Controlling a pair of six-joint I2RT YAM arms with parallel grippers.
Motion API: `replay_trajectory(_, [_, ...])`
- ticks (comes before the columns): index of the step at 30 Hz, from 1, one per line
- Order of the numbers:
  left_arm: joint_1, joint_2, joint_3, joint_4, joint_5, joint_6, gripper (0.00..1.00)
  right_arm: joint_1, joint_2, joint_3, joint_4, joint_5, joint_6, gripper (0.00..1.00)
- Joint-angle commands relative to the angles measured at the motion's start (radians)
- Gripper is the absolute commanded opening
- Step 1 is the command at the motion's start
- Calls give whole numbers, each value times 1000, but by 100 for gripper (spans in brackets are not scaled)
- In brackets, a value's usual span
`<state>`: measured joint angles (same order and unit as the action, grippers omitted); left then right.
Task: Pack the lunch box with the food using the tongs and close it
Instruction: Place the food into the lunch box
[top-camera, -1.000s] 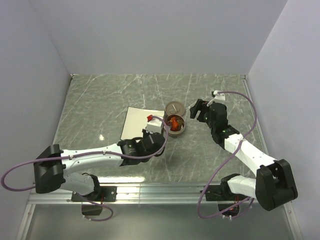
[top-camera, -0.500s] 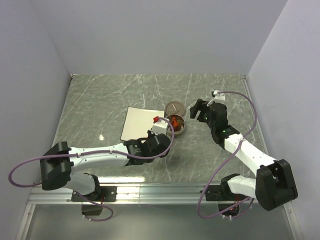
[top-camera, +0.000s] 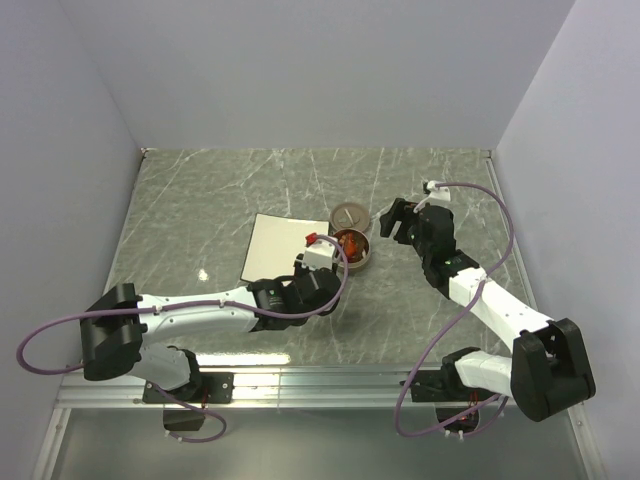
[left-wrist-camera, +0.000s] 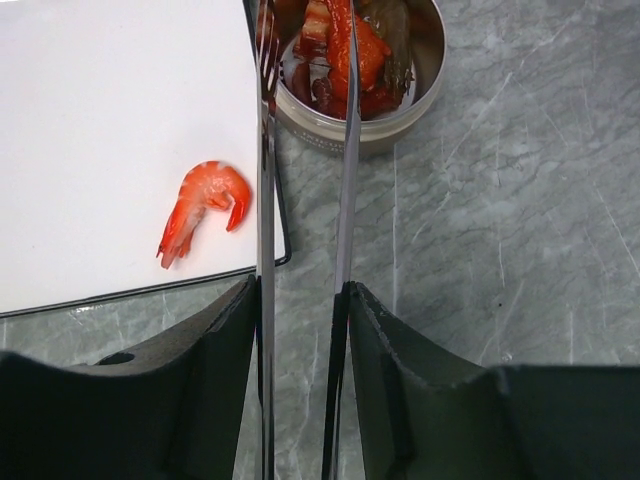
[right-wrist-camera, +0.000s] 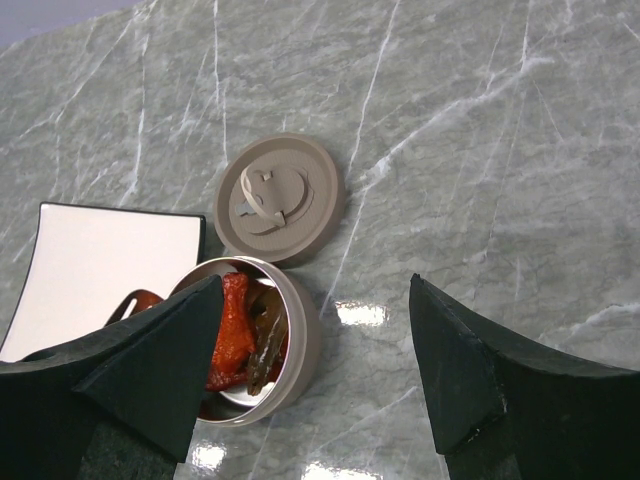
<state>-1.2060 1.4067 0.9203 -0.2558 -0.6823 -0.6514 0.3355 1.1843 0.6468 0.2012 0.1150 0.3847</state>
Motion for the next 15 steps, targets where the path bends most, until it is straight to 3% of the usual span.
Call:
replay_trajectory(1, [-12, -44, 42, 15, -45, -10, 46, -7, -6, 11, 30, 6, -1, 82])
replay_trajectory(7, [-33, -97, 31, 13, -111, -8, 45, -6, -8, 11, 30, 6, -3, 82])
replay_trajectory(15, [-53, -179, -40, -164, -112, -106, 43, -7, -8, 11, 30, 8, -1, 82])
